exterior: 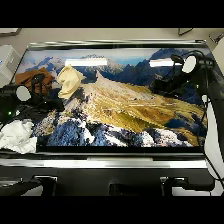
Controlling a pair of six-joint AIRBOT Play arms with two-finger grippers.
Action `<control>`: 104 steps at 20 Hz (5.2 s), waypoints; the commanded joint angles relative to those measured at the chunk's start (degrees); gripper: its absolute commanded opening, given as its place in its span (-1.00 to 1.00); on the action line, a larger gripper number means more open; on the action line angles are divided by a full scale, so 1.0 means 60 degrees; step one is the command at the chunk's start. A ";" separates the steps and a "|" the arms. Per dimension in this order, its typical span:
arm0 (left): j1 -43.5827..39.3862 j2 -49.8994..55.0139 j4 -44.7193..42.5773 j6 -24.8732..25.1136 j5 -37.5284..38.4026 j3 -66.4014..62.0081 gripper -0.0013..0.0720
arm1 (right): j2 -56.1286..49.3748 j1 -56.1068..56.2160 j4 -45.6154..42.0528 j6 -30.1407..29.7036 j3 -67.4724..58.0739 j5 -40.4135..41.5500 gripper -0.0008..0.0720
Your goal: Fold the clothes and pants, and hang the long-sleeved shirts on hangers.
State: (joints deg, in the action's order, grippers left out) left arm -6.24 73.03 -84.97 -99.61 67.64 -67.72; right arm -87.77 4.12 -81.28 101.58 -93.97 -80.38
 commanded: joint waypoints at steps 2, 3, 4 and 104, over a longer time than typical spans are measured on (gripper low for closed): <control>0.0237 -0.0011 -0.1151 0.0270 0.1330 -0.0313 0.97 | -0.0011 0.0004 -0.0291 -0.0841 0.0004 0.0372 0.65; 0.0557 -0.0011 -0.2484 0.0270 0.2069 -0.0667 0.98 | -0.0015 0.0000 -0.0455 -0.0834 0.0004 0.0484 0.69; 0.1129 -0.0011 -0.3778 0.0259 0.2776 -0.1104 0.98 | -0.0018 0.0000 -0.0586 -0.0892 0.0004 0.0492 0.77; -0.5053 0.1800 0.5482 0.2313 -0.1891 -0.2091 0.97 | 0.3177 0.0011 -0.1049 -0.0765 0.0743 -0.1818 0.93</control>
State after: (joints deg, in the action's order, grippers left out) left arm -43.83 86.26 -52.23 -87.88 49.19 -75.94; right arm -65.63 4.14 -93.30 97.14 -92.01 -87.92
